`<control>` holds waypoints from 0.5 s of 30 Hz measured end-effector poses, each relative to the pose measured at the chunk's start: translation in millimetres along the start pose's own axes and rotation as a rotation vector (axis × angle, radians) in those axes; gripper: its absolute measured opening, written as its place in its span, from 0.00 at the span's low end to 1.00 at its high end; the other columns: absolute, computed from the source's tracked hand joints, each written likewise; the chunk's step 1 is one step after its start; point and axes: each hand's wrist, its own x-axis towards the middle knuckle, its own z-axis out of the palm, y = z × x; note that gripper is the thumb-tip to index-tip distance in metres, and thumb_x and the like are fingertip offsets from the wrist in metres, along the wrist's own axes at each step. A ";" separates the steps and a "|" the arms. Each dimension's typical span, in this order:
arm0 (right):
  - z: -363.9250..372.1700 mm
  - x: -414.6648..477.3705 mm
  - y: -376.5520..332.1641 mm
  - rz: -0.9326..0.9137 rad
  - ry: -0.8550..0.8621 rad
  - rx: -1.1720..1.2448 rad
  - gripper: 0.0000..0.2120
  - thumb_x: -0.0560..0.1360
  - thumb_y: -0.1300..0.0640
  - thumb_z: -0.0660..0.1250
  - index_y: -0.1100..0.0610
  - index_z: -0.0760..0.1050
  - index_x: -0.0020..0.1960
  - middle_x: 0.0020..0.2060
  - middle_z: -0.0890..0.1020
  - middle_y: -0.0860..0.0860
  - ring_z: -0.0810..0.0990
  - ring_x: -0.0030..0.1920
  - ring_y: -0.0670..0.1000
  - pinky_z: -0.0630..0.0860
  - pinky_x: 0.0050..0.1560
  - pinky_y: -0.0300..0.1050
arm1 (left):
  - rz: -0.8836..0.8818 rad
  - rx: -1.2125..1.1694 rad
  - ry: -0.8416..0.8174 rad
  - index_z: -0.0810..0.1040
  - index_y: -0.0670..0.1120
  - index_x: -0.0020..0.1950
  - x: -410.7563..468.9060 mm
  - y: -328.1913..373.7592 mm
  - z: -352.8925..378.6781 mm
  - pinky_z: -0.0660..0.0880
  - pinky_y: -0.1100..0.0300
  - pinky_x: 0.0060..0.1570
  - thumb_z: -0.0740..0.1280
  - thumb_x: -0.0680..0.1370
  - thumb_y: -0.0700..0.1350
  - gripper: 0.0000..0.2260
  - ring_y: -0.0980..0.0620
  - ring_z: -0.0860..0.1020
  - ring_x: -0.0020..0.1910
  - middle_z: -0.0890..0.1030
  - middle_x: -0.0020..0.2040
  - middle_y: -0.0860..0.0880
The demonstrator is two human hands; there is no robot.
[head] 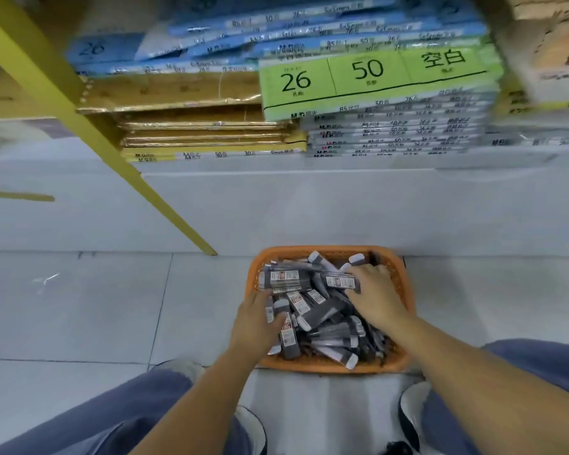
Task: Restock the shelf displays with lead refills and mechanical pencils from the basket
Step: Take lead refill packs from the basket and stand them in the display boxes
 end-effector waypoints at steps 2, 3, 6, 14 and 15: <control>10.7 10.7 1.4 0.001 -0.018 -0.118 0.23 0.77 0.51 0.66 0.51 0.68 0.71 0.64 0.76 0.51 0.68 0.63 0.56 0.70 0.61 0.49 | -0.003 -0.039 0.026 0.72 0.44 0.72 7.7 -0.7 4.2 0.68 0.55 0.66 0.71 0.78 0.47 0.23 0.45 0.74 0.66 0.74 0.68 0.45; 14.7 16.1 0.7 -0.002 -0.034 -0.150 0.25 0.77 0.49 0.66 0.51 0.66 0.72 0.66 0.74 0.52 0.67 0.65 0.57 0.69 0.63 0.50 | 0.000 -0.055 0.042 0.72 0.45 0.72 11.7 -0.6 5.8 0.69 0.55 0.66 0.71 0.78 0.47 0.23 0.46 0.74 0.65 0.75 0.68 0.46; 24.3 31.3 -2.8 0.023 -0.056 -0.169 0.27 0.77 0.46 0.65 0.51 0.64 0.73 0.68 0.72 0.53 0.66 0.68 0.57 0.68 0.66 0.51 | -0.002 -0.074 0.081 0.72 0.45 0.72 22.0 -0.1 10.5 0.71 0.53 0.67 0.71 0.78 0.48 0.23 0.47 0.74 0.65 0.75 0.68 0.46; 33.2 39.8 -4.9 0.081 -0.057 -0.053 0.13 0.76 0.53 0.67 0.53 0.75 0.59 0.55 0.78 0.53 0.75 0.56 0.55 0.75 0.54 0.51 | -0.084 -0.129 0.220 0.72 0.50 0.71 40.9 0.6 13.2 0.75 0.52 0.61 0.72 0.78 0.48 0.22 0.48 0.76 0.59 0.75 0.61 0.48; 31.4 37.2 -4.0 0.080 -0.042 0.002 0.10 0.76 0.53 0.68 0.54 0.76 0.57 0.52 0.79 0.52 0.77 0.53 0.54 0.76 0.50 0.50 | -0.062 -0.103 0.244 0.73 0.50 0.71 43.8 1.6 12.3 0.75 0.52 0.61 0.72 0.78 0.48 0.22 0.47 0.75 0.59 0.74 0.61 0.49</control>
